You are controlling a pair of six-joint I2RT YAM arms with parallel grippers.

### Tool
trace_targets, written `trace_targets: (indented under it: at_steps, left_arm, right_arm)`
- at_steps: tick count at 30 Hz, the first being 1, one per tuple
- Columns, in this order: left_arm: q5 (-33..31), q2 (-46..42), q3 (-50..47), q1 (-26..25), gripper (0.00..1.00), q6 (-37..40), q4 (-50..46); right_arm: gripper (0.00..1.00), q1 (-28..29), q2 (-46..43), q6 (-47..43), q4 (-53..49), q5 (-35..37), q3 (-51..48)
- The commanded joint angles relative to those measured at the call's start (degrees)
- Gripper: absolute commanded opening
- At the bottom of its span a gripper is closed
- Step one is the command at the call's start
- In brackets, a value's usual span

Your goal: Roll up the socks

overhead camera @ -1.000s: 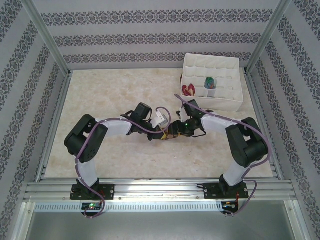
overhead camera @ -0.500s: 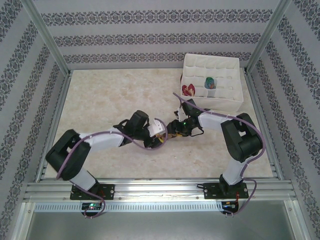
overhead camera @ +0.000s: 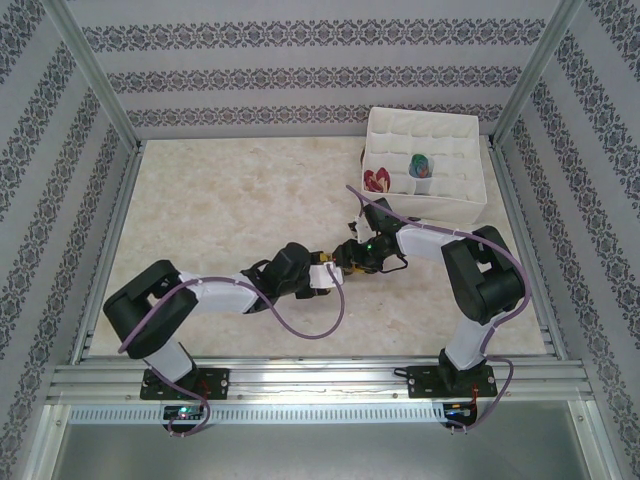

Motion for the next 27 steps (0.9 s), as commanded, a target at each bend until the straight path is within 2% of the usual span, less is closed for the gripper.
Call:
trace_targets:
  at_steps: [1,3,4,8,11,13,17,20,27]
  left_arm:
    - [-1.8,3.6,2.3,-0.8,0.57,1.8,4.5]
    - [-1.8,5.7,2.8,-0.8,0.57,1.6,4.6]
    - [-1.7,6.5,3.1,-0.8,0.53,1.5,4.2]
    - [-1.9,8.2,5.7,-0.7,0.25,0.0,-2.8]
    - [0.9,7.9,7.0,-0.3,0.14,-2.3,-7.1]
    - [4.9,7.4,8.5,1.0,0.07,-6.1,-10.9]
    - [16.4,8.1,11.8,5.6,0.01,-16.6,-16.7]
    - [21.9,9.1,13.3,8.1,0.0,-22.6,-18.3]
    - [27.8,11.7,15.6,10.8,0.0,-28.9,-20.4]
  right_arm:
    - [0.57,-0.8,2.3,1.0,-3.4,4.4,-2.4]
    - [0.57,-1.0,2.3,1.2,-3.3,4.0,-2.7]
    - [0.57,-1.1,2.2,1.4,-3.2,3.8,-2.7]
    - [0.59,-1.4,1.2,2.0,-2.7,3.7,-3.0]
    - [0.62,-1.4,0.0,2.7,-2.3,3.2,-2.9]
    - [0.63,-1.4,-1.1,3.1,-1.9,3.1,-2.7]
    - [0.65,-1.5,-3.8,4.2,-2.0,4.0,-2.2]
    - [0.65,-1.6,-6.1,5.5,-1.8,5.2,-2.2]
    - [0.66,-1.6,-12.2,9.2,-0.7,9.2,-3.6]
